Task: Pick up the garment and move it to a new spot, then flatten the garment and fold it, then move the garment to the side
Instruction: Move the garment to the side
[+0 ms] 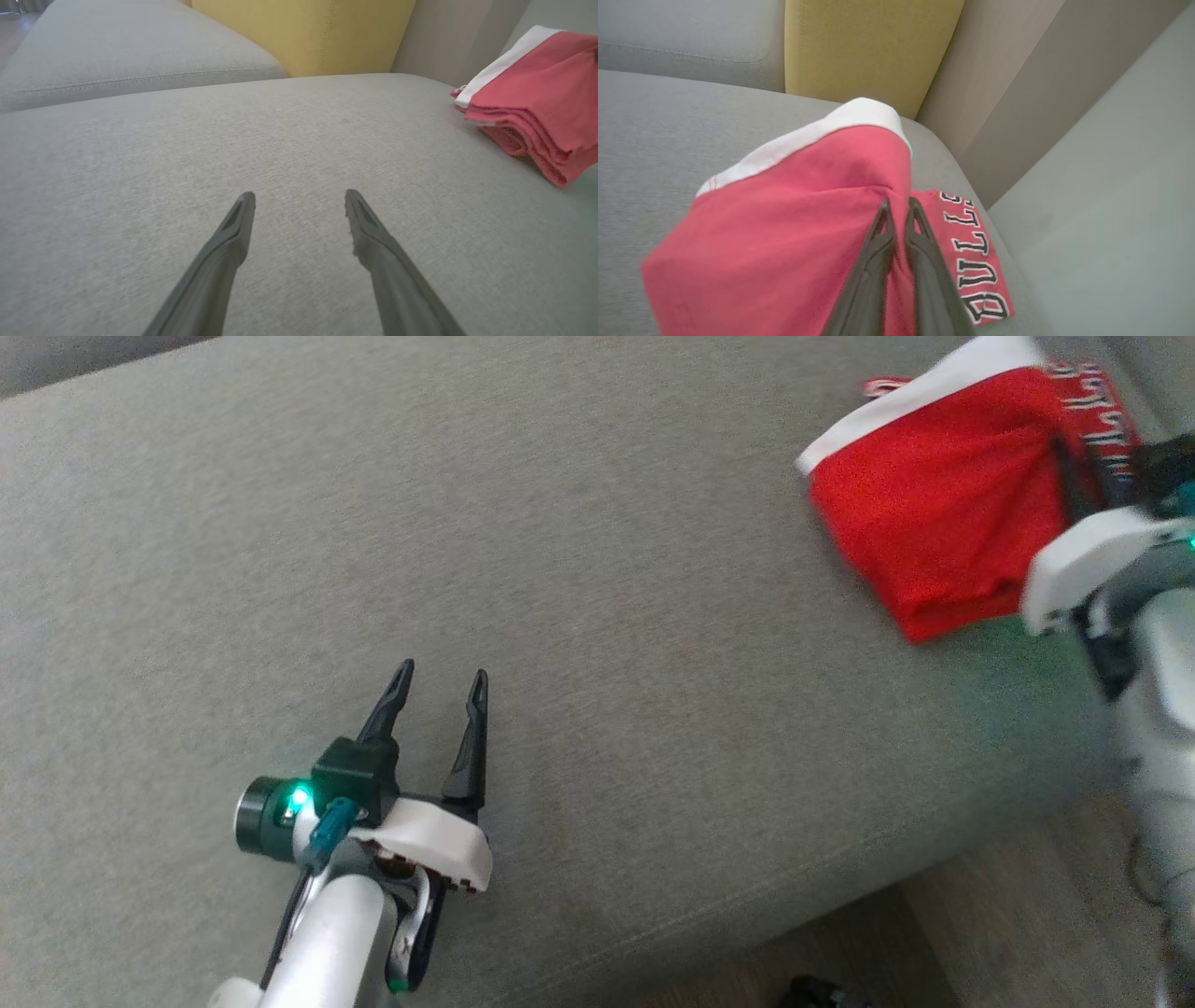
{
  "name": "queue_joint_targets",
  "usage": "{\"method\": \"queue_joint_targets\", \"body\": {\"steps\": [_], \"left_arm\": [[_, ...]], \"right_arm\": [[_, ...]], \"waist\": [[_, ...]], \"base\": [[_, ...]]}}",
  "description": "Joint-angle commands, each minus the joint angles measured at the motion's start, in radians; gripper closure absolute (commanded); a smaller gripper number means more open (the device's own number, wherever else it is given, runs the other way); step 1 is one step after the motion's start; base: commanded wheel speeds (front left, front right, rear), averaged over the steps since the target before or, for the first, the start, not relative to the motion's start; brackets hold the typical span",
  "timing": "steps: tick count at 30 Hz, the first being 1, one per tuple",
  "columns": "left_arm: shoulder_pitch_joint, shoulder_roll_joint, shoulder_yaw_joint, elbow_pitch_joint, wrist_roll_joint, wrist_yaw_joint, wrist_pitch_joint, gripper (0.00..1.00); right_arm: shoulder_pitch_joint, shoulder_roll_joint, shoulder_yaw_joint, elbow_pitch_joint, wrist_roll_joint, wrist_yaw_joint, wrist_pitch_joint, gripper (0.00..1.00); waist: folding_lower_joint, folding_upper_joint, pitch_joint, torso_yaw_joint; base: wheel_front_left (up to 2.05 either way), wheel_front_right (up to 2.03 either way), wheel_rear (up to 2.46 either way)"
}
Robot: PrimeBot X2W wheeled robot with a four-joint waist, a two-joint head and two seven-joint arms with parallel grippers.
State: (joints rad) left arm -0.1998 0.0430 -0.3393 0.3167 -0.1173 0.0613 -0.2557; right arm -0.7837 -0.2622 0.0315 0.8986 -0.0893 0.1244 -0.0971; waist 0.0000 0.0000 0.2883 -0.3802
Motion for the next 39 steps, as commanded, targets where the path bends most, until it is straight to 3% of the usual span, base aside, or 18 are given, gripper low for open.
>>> {"method": "queue_joint_targets", "body": {"steps": [1,3,4,5,6,12,17,26,39], "left_arm": [[-0.032,0.007,0.030,-0.034,0.005,-0.005,-0.006,0.00],[-0.034,0.007,0.031,-0.034,0.008,-0.008,-0.006,0.00],[-0.035,0.007,0.033,-0.034,0.010,-0.009,-0.006,0.00],[-0.035,0.007,0.035,-0.034,0.011,-0.009,-0.006,0.00],[-0.035,0.007,0.038,-0.034,0.012,-0.009,-0.006,0.00],[-0.028,0.007,0.057,-0.040,0.007,-0.003,-0.006,0.00],[-0.020,0.007,0.068,-0.047,0.005,0.008,-0.006,0.00],[0.011,0.007,0.114,-0.051,0.009,0.041,-0.006,0.00],[0.073,0.007,0.190,-0.053,0.010,0.061,-0.006,0.00]], "right_arm": [[-0.022,-0.022,-0.002,-0.018,-0.014,0.006,0.004,1.00],[-0.040,-0.053,-0.043,-0.002,-0.040,0.006,0.020,1.00],[-0.046,-0.062,-0.061,0.005,-0.052,0.006,0.026,0.69],[-0.051,-0.067,-0.080,0.011,-0.062,0.006,0.032,0.23],[-0.055,-0.069,-0.096,0.016,-0.070,0.006,0.035,0.00],[-0.055,-0.054,-0.195,-0.022,-0.125,0.006,-0.042,0.00],[-0.028,0.038,-0.218,-0.085,-0.114,0.006,-0.124,0.00],[0.152,0.185,-0.155,-0.255,-0.039,0.006,-0.162,0.00],[0.361,0.212,-0.049,-0.321,0.109,0.006,-0.164,0.00]], "waist": [[0.0000,0.0000,0.017,0.028],[0.0000,0.0000,0.026,0.045],[0.0000,0.0000,0.029,0.051],[0.0000,0.0000,0.031,0.056],[0.0000,0.0000,0.033,0.060],[0.0000,0.0000,0.026,0.071],[0.0000,0.0000,-0.008,0.093],[0.0000,0.0000,-0.081,0.196],[0.0000,0.0000,-0.172,0.346]], "base": [[0.00,0.00,0.00],[0.00,0.00,0.00],[0.00,0.00,0.00],[0.00,0.00,0.00],[0.00,0.00,0.00],[0.00,0.00,0.00],[0.00,0.00,0.00],[0.00,0.00,0.00],[0.00,0.00,0.00]]}}
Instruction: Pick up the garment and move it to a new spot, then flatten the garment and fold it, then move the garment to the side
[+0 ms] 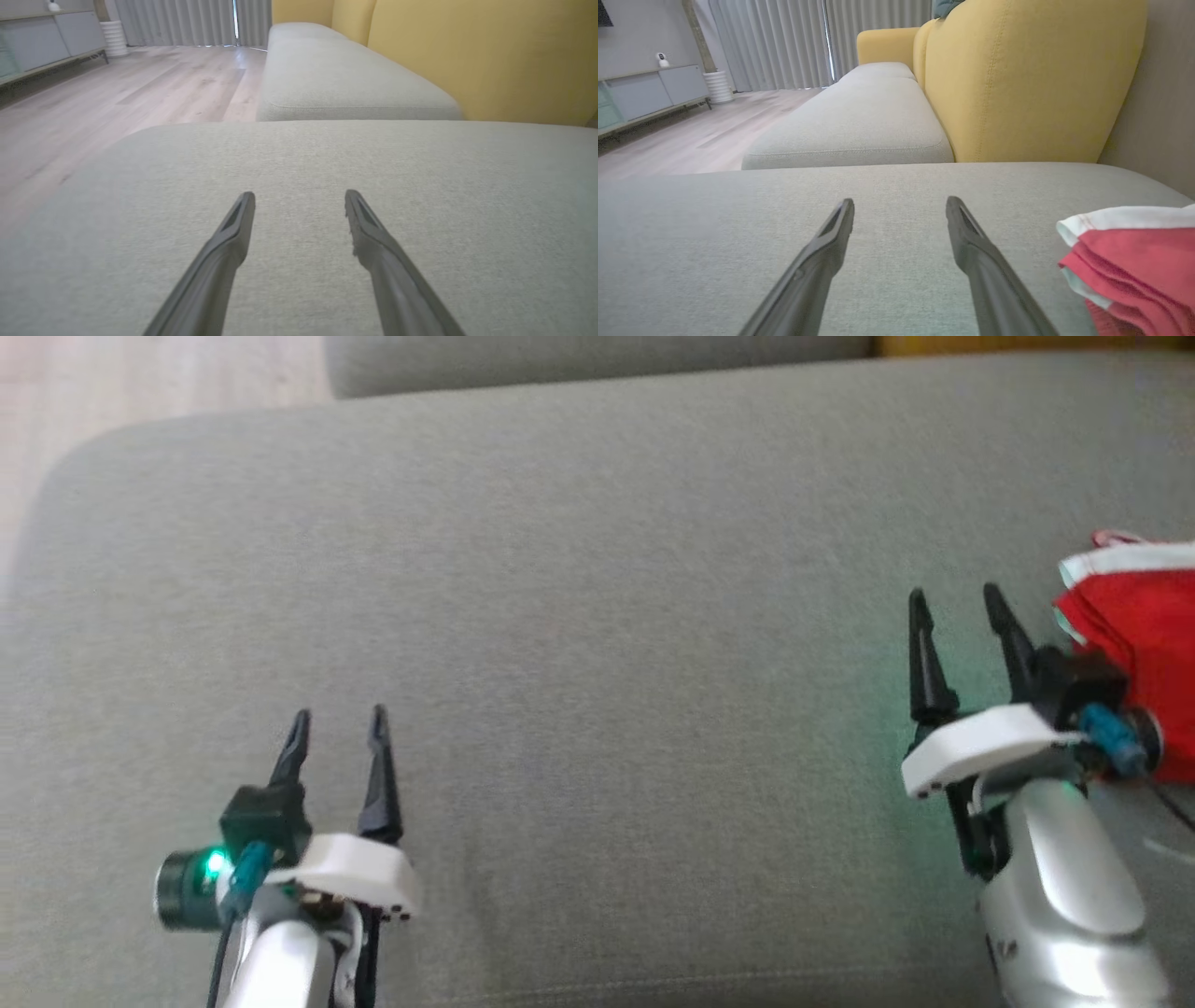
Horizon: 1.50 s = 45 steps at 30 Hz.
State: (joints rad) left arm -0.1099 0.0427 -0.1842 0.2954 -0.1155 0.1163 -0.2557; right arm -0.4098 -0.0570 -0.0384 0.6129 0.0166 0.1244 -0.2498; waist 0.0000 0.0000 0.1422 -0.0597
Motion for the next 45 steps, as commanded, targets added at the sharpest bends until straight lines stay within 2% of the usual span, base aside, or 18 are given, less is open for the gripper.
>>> {"method": "queue_joint_targets", "body": {"steps": [1,7,15,38,43,44,45], "left_arm": [[-0.012,0.008,0.042,-0.033,0.008,0.008,-0.006,0.00],[0.018,0.008,0.086,-0.036,0.006,0.010,-0.006,0.00],[0.050,0.008,0.126,-0.024,-0.011,-0.005,-0.006,0.00],[0.085,0.008,0.132,-0.026,-0.025,-0.019,-0.006,0.00],[0.085,0.008,0.133,-0.025,-0.036,-0.034,-0.006,0.00],[0.115,0.000,0.099,0.004,-0.040,-0.043,0.000,1.00],[0.115,0.000,0.099,0.004,-0.040,-0.043,0.000,1.00]], "right_arm": [[-0.003,0.006,0.028,-0.042,0.014,0.006,-0.012,0.00],[0.051,0.007,0.049,-0.073,0.056,0.006,-0.012,0.00],[0.106,0.007,0.071,-0.069,0.095,0.006,-0.012,0.00],[0.185,0.007,0.137,-0.086,0.162,0.006,-0.012,0.00],[0.186,0.007,0.137,-0.085,0.160,0.006,-0.012,0.00],[0.213,0.003,0.110,-0.054,0.159,0.000,-0.001,1.00],[0.213,0.003,0.110,-0.054,0.159,0.000,-0.001,1.00]], "waist": [[0.0000,0.0000,-0.034,0.034],[0.0000,0.0000,-0.074,0.066],[0.0000,0.0000,-0.115,0.062],[0.0000,0.0000,-0.145,0.032],[0.0000,0.0000,-0.142,0.030],[0.0000,0.0000,-0.141,0.029],[0.0000,0.0000,-0.141,0.029]], "base": [[0.00,0.00,0.00],[0.00,0.00,0.00],[0.00,0.00,0.00],[0.00,0.00,0.00],[0.00,0.00,0.00],[0.00,0.00,0.00],[0.00,0.00,0.00]]}}
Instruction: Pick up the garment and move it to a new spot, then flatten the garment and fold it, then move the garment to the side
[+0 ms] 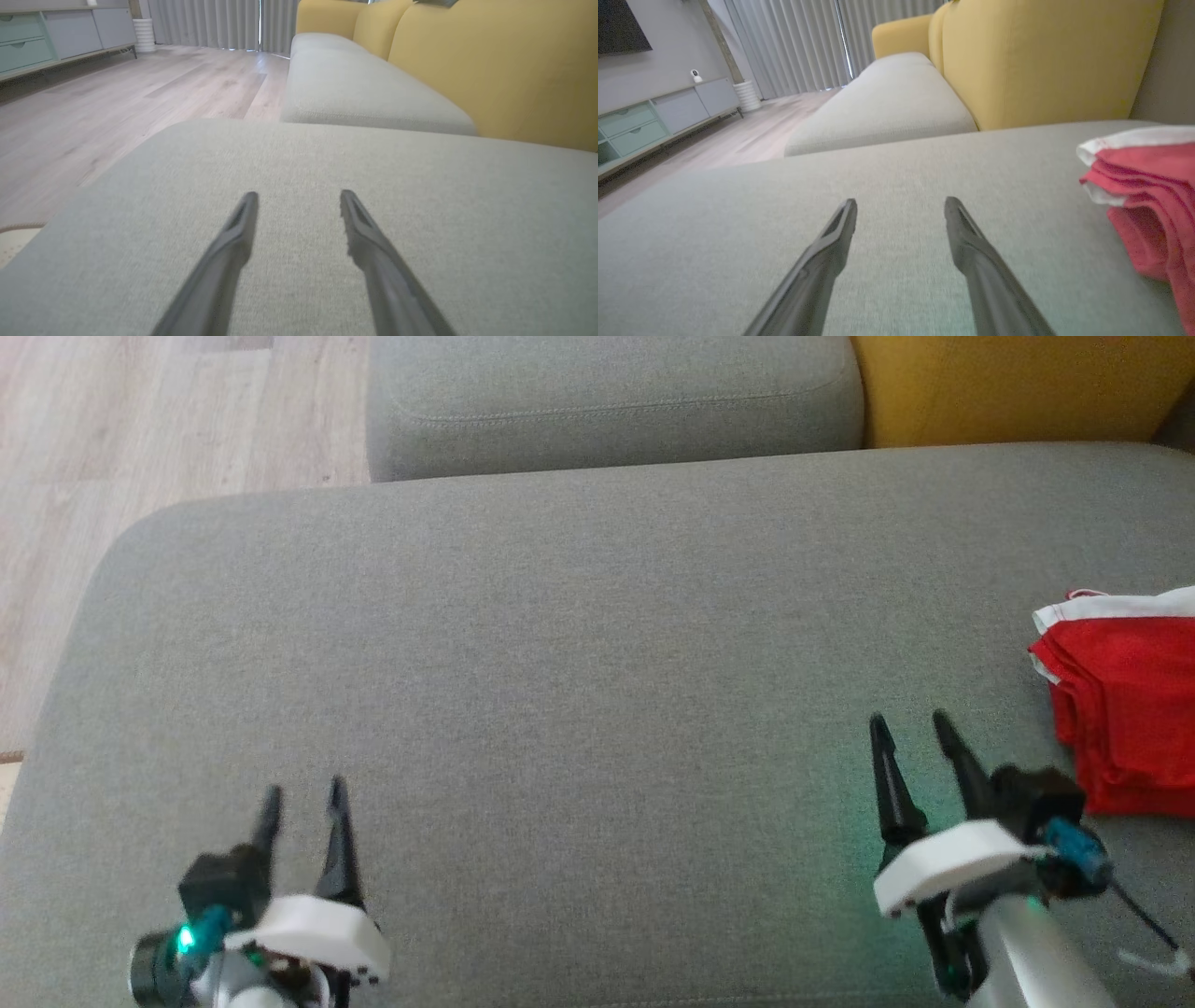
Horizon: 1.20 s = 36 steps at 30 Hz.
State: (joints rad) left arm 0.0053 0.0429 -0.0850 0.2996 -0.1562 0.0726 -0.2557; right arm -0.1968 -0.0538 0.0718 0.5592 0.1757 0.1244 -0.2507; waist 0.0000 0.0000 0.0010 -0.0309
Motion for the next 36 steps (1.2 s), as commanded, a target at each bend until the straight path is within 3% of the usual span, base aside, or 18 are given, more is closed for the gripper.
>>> {"method": "queue_joint_targets", "body": {"steps": [1,5,36], "left_arm": [[0.000,-0.001,0.000,0.007,-0.001,-0.001,0.000,1.00],[0.019,-0.006,0.003,0.059,-0.014,-0.004,0.006,1.00],[-0.013,-0.003,0.050,0.029,-0.375,-0.054,0.095,1.00]], "right_arm": [[0.001,0.000,-0.001,0.007,0.001,0.000,0.001,1.00],[0.030,0.003,-0.004,0.049,0.013,0.000,0.010,1.00],[0.047,0.003,-0.048,-0.044,0.369,0.001,0.097,1.00]], "waist": [[0.0000,0.0000,0.000,0.000],[0.0000,0.0000,0.000,0.000],[0.0000,0.0000,0.001,0.008]], "base": [[0.00,0.00,0.00],[0.00,0.00,0.00],[0.00,0.00,0.00]]}}
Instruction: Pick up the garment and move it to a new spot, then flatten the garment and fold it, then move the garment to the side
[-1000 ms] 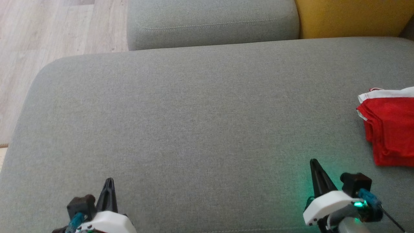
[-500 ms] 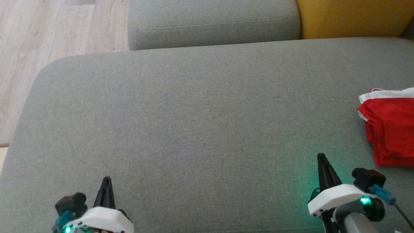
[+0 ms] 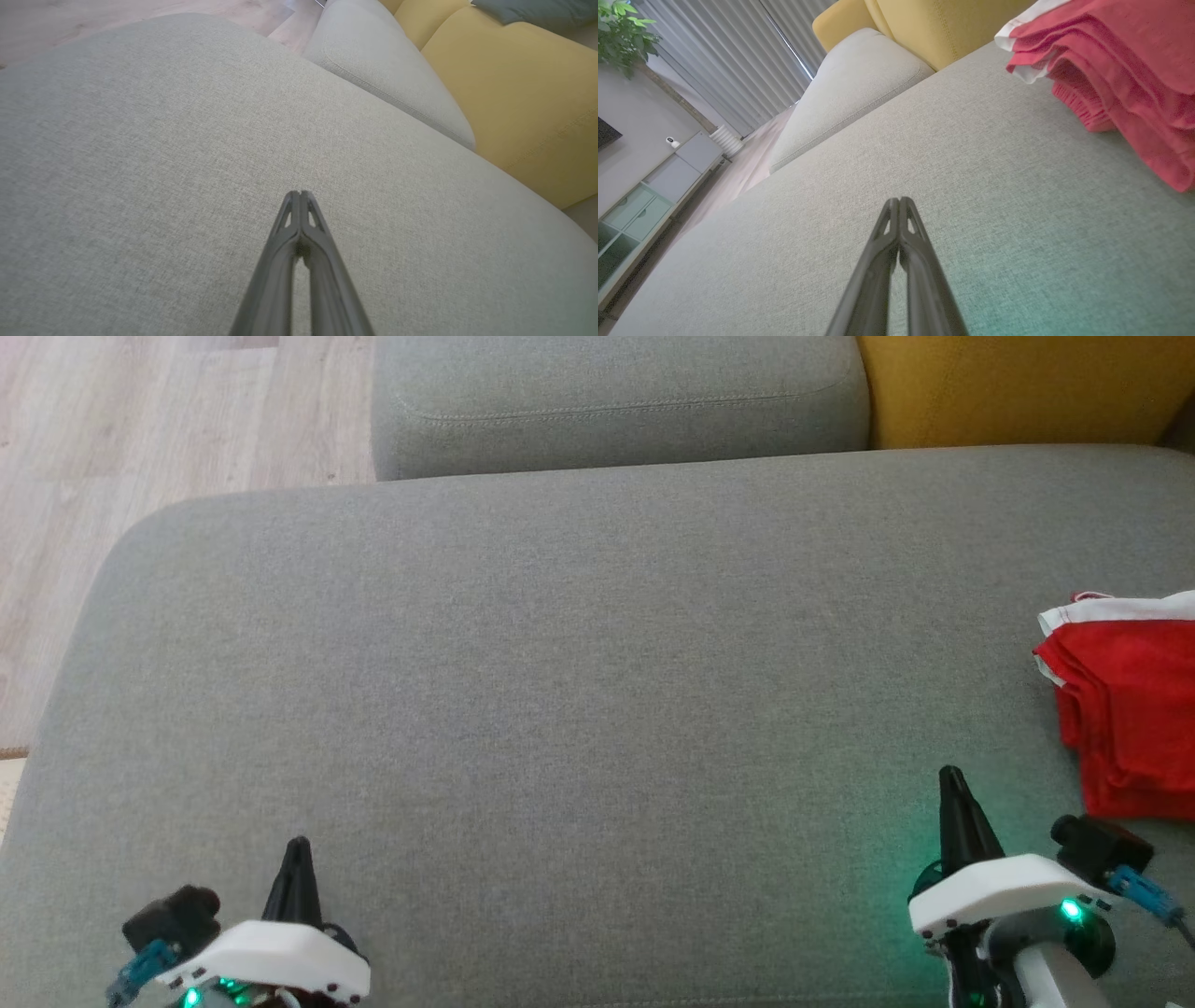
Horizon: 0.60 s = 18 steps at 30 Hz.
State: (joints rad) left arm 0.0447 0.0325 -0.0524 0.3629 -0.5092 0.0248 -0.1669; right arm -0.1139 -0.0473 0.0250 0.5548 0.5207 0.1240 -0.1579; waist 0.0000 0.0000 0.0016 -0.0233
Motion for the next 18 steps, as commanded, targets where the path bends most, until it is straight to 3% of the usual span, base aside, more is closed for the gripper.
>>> {"method": "queue_joint_targets", "body": {"steps": [1,18], "left_arm": [[-0.053,0.008,0.019,-0.035,-0.033,-0.008,0.010,1.00],[-0.071,0.010,0.045,-0.050,-0.219,-0.033,0.057,1.00]], "right_arm": [[-0.036,-0.003,-0.003,-0.042,0.036,0.002,0.007,1.00],[-0.029,-0.003,-0.027,-0.089,0.219,0.003,0.053,1.00]], "waist": [[0.0000,0.0000,0.000,0.000],[0.0000,0.0000,0.000,0.004]], "base": [[0.00,0.00,0.00],[0.00,0.00,0.00]]}}
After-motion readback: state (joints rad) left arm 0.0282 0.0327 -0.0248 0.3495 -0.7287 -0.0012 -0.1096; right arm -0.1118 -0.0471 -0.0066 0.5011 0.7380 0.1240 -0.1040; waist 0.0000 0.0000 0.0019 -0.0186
